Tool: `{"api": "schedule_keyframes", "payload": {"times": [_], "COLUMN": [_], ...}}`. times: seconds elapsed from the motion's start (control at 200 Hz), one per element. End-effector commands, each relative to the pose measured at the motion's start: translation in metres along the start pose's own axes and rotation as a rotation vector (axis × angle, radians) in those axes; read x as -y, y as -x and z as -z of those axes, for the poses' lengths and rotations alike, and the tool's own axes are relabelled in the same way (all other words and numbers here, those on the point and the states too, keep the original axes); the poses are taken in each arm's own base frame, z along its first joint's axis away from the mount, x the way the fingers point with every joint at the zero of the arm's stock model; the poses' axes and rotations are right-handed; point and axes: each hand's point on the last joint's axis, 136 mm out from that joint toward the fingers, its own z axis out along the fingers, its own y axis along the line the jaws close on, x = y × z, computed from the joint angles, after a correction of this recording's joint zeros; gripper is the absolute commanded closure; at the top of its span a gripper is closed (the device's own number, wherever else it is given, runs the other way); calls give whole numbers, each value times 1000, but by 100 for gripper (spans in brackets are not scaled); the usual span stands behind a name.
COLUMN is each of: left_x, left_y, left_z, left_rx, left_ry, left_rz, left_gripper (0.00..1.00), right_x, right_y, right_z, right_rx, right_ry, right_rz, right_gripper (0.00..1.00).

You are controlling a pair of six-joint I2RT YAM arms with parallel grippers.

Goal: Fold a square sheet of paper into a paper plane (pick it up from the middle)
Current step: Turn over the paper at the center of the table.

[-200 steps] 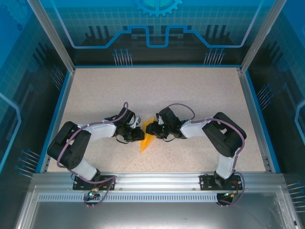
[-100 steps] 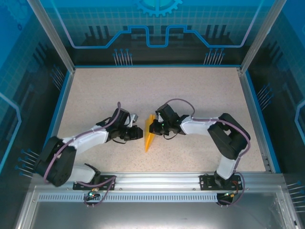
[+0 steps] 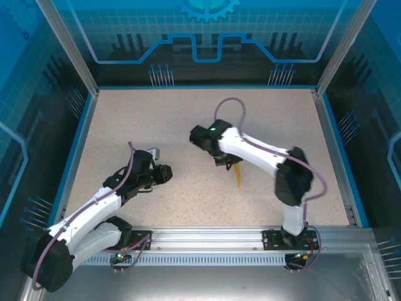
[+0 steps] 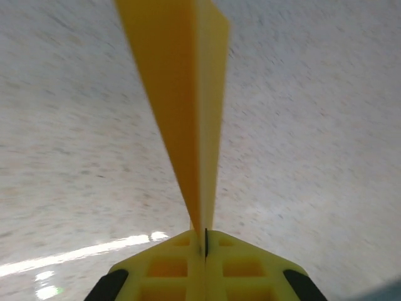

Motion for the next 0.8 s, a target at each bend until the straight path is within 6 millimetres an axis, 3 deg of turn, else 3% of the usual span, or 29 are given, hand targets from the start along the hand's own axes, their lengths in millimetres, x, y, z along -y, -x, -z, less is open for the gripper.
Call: {"api": "schedule_keyframes", "payload": {"times": [0.0, 0.11, 0.165, 0.23, 0.33, 0.47, 0.55, 0.795], "left_x": [-25, -28, -29, -30, -31, -25, -20, -7], "left_y": [4, 3, 2, 0, -3, -3, -4, -9], "left_z": [11, 18, 20, 22, 23, 21, 21, 26], "left_rx": [60, 85, 88, 89, 78, 65, 51, -2], "left_ry": [109, 107, 105, 104, 103, 73, 53, -4], "left_rz": [41, 53, 58, 60, 62, 80, 90, 90], "left_gripper": [69, 65, 64, 63, 60, 56, 53, 51], "right_x": [-8, -82, -109, -133, -164, -172, -172, -165], "right_y": [-23, -30, -33, -34, -38, -40, -39, -41], "right_z": [-10, -25, -30, -31, -27, -27, -14, -7], "right_rx": [-80, -139, -166, -178, -190, -221, -225, -257], "right_ry": [-207, -54, 4, 79, 233, 315, 390, 402], "right_rz": [144, 187, 193, 186, 186, 168, 140, 85], "right_gripper": [94, 93, 91, 88, 72, 55, 44, 37]}}
